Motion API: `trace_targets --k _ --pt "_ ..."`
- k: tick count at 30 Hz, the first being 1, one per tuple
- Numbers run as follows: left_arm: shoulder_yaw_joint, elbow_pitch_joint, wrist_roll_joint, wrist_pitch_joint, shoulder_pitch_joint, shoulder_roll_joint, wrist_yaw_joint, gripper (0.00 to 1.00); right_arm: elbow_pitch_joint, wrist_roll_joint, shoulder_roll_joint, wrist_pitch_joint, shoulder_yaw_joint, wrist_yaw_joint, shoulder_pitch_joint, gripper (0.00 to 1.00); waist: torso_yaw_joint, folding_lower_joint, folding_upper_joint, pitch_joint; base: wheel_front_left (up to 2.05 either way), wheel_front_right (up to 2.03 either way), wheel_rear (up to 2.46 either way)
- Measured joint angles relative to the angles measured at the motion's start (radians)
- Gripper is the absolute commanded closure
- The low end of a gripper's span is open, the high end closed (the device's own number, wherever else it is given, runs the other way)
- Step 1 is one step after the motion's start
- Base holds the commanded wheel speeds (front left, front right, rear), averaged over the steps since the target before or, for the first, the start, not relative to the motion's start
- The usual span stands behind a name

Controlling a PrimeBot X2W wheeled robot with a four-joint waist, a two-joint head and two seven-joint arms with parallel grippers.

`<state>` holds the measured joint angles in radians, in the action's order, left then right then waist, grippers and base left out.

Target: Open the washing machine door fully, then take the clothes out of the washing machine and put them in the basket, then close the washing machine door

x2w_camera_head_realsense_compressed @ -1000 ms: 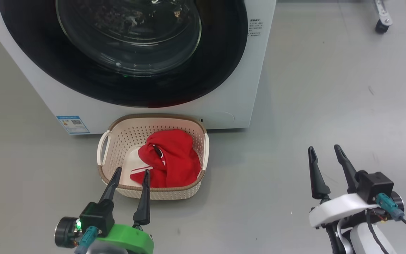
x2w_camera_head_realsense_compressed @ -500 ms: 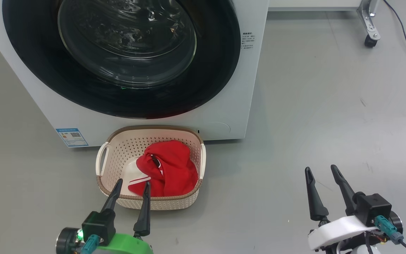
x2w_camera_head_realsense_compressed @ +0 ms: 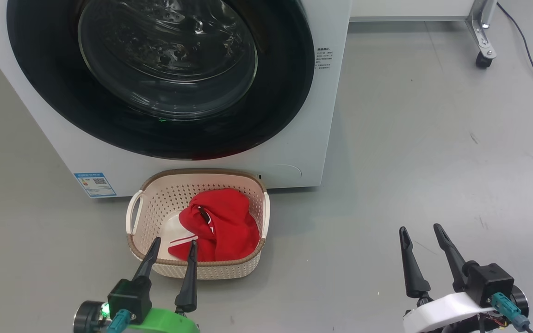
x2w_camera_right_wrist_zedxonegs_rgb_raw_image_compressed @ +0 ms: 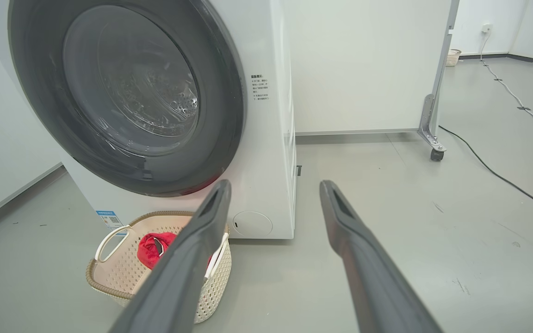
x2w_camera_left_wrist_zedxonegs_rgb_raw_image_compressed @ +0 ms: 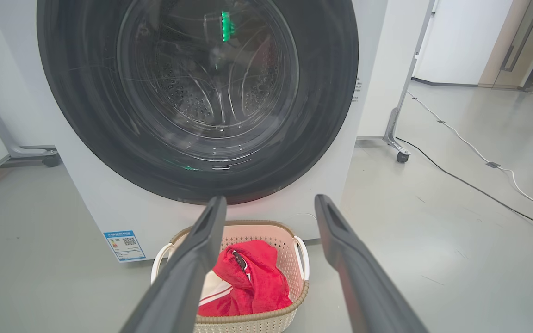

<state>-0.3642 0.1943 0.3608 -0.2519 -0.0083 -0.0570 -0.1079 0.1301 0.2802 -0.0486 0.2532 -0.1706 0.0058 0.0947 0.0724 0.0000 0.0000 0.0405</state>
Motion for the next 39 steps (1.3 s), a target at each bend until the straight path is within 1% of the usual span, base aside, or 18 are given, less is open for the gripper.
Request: trace_targets --k 13,15,30,31,39 --pt "-0.002 0.0 0.002 0.001 0.003 -0.002 0.0 0.0 -0.025 0.0 0.003 0.0 -0.005 -0.002 0.019 0.0 -0.001 0.0 0.0 -0.003 0.0 0.0 0.0" --pt "-0.003 0.0 0.002 0.001 0.003 -0.002 0.0 0.0 -0.028 -0.001 0.003 0.0 -0.006 -0.009 0.02 0.0 -0.002 0.0 0.0 -0.003 0.0 0.0 0.0" --pt "-0.004 0.005 0.004 0.002 0.003 -0.002 0.0 0.0 -0.037 -0.001 0.004 0.0 -0.007 -0.009 0.034 0.0 -0.007 0.0 0.0 -0.01 0.0 0.0 0.0" --pt "-0.005 0.008 0.009 0.004 0.003 -0.002 0.0 1.0 -0.035 -0.001 0.005 0.0 -0.007 -0.009 0.035 1.0 -0.007 0.0 0.0 -0.013 0.0 0.0 0.0" --pt "-0.018 0.079 0.009 0.004 0.04 0.007 0.0 1.0 0.039 0.003 0.016 -0.001 -0.009 -0.008 0.064 1.0 -0.008 0.0 0.0 -0.013 0.0 0.0 0.0"
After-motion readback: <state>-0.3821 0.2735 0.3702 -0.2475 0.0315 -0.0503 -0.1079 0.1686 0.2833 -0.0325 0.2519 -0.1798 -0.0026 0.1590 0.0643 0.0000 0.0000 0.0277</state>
